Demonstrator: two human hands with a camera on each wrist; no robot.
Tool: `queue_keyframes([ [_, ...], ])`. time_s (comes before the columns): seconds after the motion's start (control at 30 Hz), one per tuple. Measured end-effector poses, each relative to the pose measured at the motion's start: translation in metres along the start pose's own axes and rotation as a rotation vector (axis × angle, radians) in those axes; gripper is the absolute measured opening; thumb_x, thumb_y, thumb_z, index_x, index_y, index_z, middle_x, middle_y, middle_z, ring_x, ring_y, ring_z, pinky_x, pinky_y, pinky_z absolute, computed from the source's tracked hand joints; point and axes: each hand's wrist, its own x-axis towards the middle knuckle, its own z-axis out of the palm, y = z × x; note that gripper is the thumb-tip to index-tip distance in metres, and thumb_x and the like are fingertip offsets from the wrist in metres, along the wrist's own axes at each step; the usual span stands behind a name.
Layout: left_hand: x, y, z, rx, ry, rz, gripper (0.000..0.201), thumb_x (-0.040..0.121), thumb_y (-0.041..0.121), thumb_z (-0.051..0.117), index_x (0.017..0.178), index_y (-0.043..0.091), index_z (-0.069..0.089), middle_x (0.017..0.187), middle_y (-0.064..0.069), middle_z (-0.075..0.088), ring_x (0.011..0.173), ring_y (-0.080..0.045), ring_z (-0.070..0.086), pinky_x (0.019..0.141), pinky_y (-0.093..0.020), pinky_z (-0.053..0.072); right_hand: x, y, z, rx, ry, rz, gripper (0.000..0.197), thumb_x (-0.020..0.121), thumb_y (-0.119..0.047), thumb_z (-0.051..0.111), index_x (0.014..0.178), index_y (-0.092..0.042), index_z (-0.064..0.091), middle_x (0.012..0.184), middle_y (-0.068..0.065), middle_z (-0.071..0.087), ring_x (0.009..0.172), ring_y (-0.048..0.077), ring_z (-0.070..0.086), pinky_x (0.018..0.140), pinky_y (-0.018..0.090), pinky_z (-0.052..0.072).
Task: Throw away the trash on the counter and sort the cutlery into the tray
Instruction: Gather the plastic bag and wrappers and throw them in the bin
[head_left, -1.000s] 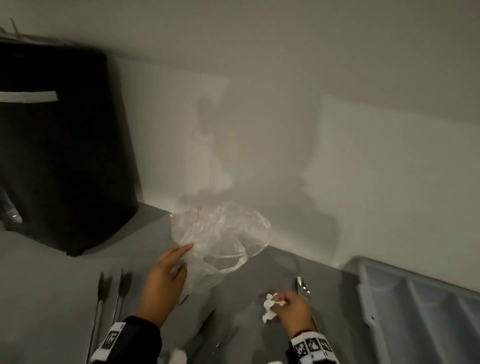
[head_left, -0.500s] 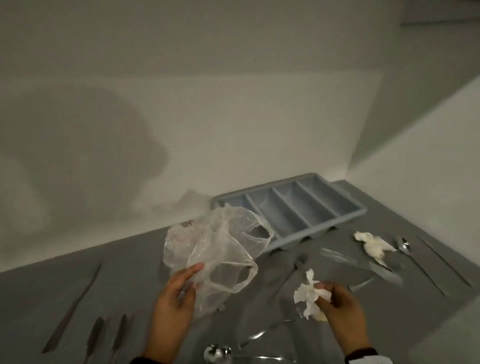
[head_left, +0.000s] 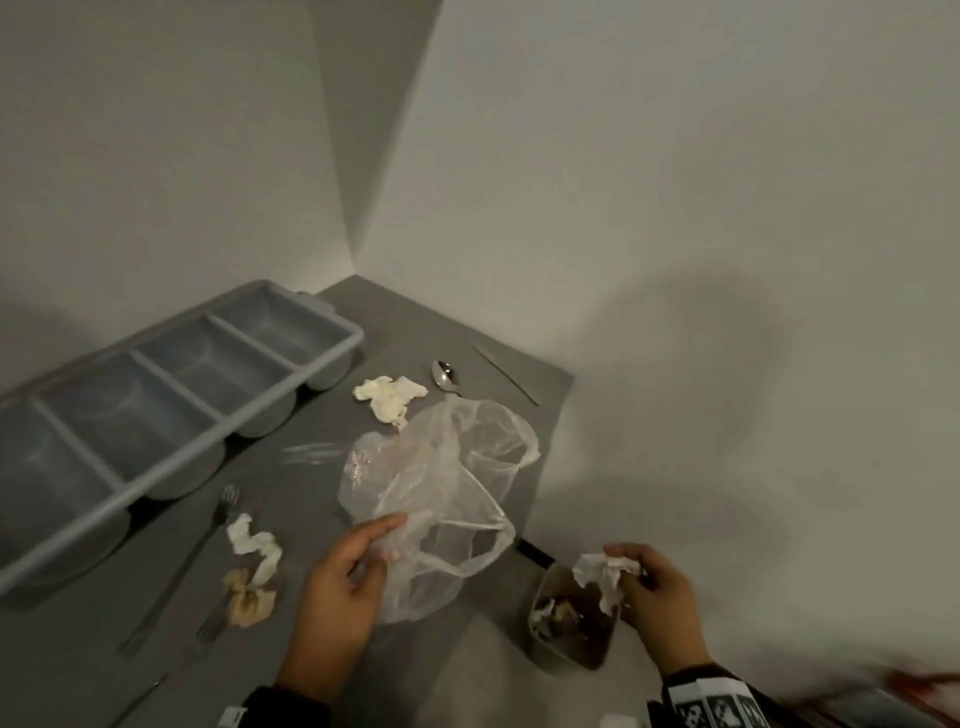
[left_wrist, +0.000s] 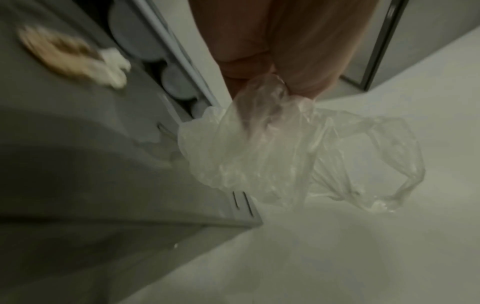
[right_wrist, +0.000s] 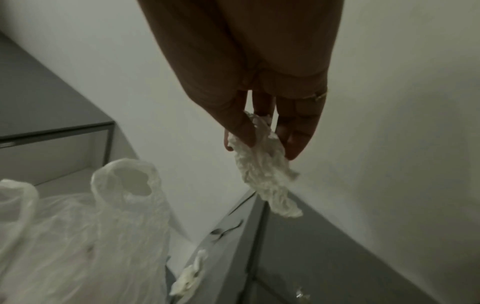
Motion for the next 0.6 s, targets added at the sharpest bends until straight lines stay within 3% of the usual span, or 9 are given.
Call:
queue_keyframes([
  [0.07, 0.012, -0.011, 0.049, -0.031, -0.048, -0.050, 0.052, 0.088, -0.001, 0.051, 0.095, 0.049, 0.065, 0.103, 0.038, 0.064, 0.104, 0.013, 0.057, 0.087, 0.002, 0.041, 0.024, 0.021, -0.030, -0.029, 0.001, 0.050, 0.045, 0.078, 0.011, 0.050, 0.069, -0.030, 0.068, 0.079, 0.004, 0.071, 0.077, 0.028, 0.065, 0.075, 0.044, 0.055],
  [0.13, 0.020, -0.021, 0.094, -0.017, -0.097, -0.080, 0.045, 0.085, 0.007, 0.052, 0.099, 0.049, 0.061, 0.101, 0.031, 0.066, 0.093, 0.005, 0.062, 0.081, -0.001, 0.044, 0.043, 0.036, -0.054, -0.031, 0.025, 0.081, 0.047, 0.078, 0.013, 0.048, 0.068, -0.029, 0.067, 0.078, 0.005, 0.070, 0.077, 0.029, 0.064, 0.073, 0.042, 0.056],
  [0.2, 0.028, -0.026, 0.132, 0.002, -0.150, -0.111, 0.043, 0.086, 0.006, 0.051, 0.112, 0.041, 0.053, 0.105, 0.018, 0.067, 0.089, -0.008, 0.065, 0.079, -0.011, 0.050, 0.057, 0.046, -0.076, 0.011, 0.043, 0.096, 0.044, 0.078, 0.015, 0.047, 0.069, -0.023, 0.066, 0.076, 0.004, 0.068, 0.072, 0.026, 0.063, 0.060, 0.031, 0.058],
  [0.27, 0.033, -0.031, 0.165, 0.031, -0.223, -0.141, 0.047, 0.085, 0.003, 0.053, 0.125, 0.025, 0.043, 0.118, 0.012, 0.060, 0.099, -0.017, 0.065, 0.085, -0.021, 0.054, 0.068, 0.054, -0.092, 0.058, 0.045, 0.130, 0.043, 0.079, 0.018, 0.044, 0.069, -0.018, 0.065, 0.074, 0.003, 0.066, 0.062, 0.013, 0.064, 0.048, 0.015, 0.053],
  [0.33, 0.041, -0.038, 0.193, 0.081, -0.316, -0.223, 0.060, 0.085, 0.001, 0.055, 0.134, 0.025, 0.030, 0.123, -0.001, 0.059, 0.102, -0.016, 0.063, 0.092, -0.031, 0.053, 0.080, 0.070, -0.103, 0.140, 0.049, 0.198, 0.040, 0.082, 0.018, 0.040, 0.073, -0.011, 0.065, 0.075, 0.004, 0.064, 0.060, 0.011, 0.063, 0.044, 0.012, 0.051],
  [0.43, 0.055, -0.060, 0.232, 0.165, -0.473, -0.347, 0.069, 0.085, 0.000, 0.053, 0.137, 0.032, 0.020, 0.108, -0.003, 0.066, 0.091, -0.005, 0.062, 0.086, -0.018, 0.047, 0.097, 0.103, -0.111, 0.231, 0.081, 0.292, 0.040, 0.084, 0.017, 0.039, 0.075, -0.011, 0.066, 0.084, 0.012, 0.065, 0.070, 0.026, 0.062, 0.048, 0.015, 0.056],
  [0.5, 0.065, -0.080, 0.257, 0.235, -0.605, -0.414, 0.061, 0.086, 0.001, 0.051, 0.137, 0.026, 0.028, 0.106, -0.002, 0.065, 0.097, -0.010, 0.061, 0.086, -0.018, 0.045, 0.104, 0.126, -0.111, 0.272, 0.119, 0.351, 0.041, 0.083, 0.017, 0.041, 0.073, -0.014, 0.067, 0.090, 0.019, 0.064, 0.074, 0.033, 0.062, 0.051, 0.017, 0.057],
  [0.6, 0.075, -0.119, 0.295, 0.317, -0.796, -0.441, 0.041, 0.086, -0.003, 0.048, 0.123, 0.014, 0.050, 0.108, -0.002, 0.059, 0.105, -0.016, 0.058, 0.087, -0.016, 0.044, 0.109, 0.155, -0.111, 0.300, 0.176, 0.419, 0.045, 0.083, 0.019, 0.041, 0.072, -0.015, 0.068, 0.092, 0.022, 0.062, 0.079, 0.035, 0.061, 0.052, 0.016, 0.057],
])
